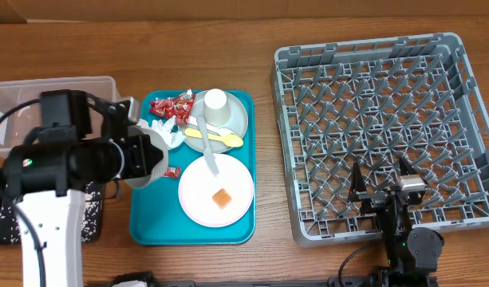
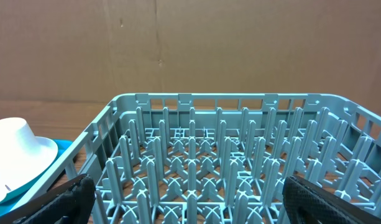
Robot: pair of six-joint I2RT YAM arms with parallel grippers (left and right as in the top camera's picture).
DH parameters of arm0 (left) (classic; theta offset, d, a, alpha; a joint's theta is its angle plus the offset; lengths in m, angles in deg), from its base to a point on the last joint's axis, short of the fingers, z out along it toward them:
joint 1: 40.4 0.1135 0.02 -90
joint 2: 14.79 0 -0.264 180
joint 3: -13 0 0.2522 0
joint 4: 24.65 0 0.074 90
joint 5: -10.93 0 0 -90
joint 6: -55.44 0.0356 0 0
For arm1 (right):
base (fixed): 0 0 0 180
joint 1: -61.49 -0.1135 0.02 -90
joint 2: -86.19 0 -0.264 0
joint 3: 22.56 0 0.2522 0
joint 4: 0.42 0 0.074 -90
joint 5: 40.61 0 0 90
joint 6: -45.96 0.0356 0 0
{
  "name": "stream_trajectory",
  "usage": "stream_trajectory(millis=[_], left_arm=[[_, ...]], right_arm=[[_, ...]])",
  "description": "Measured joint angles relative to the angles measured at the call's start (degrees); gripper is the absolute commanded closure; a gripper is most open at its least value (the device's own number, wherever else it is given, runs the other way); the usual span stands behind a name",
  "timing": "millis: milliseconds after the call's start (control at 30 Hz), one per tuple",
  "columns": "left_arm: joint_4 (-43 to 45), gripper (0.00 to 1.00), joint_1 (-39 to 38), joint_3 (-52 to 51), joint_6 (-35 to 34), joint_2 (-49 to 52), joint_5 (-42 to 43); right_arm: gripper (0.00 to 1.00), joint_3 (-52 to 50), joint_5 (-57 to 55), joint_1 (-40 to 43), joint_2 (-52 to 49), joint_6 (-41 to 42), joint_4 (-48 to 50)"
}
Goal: Sort waste into correct bins and load items into the dishwasher rack
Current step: 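Carry the empty bowl back and set it on the teal tray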
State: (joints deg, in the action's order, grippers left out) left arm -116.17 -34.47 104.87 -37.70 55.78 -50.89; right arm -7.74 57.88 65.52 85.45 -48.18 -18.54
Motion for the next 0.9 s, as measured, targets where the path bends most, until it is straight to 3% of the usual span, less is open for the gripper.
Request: stream_trajectory(millis=[267,533,900], left_arm=[[1.16,0.96,-3.72,-12.04,-5.79,4.07,-6.95],[5.64,0.96,-4.09,-17.05,-11.98,4.61,-15.85],[9.09,0.96,-7.48,-20.46,-14.84,7.37,-17.9]], right_arm=[[0.0,0.0,0.02,0.0,0.0,0.04,0.02],[0.0,0.0,-0.02,0.02,0.0,0.04,0.0],[0.0,0.0,-0.02,0.0,0.0,0.02,0.02]])
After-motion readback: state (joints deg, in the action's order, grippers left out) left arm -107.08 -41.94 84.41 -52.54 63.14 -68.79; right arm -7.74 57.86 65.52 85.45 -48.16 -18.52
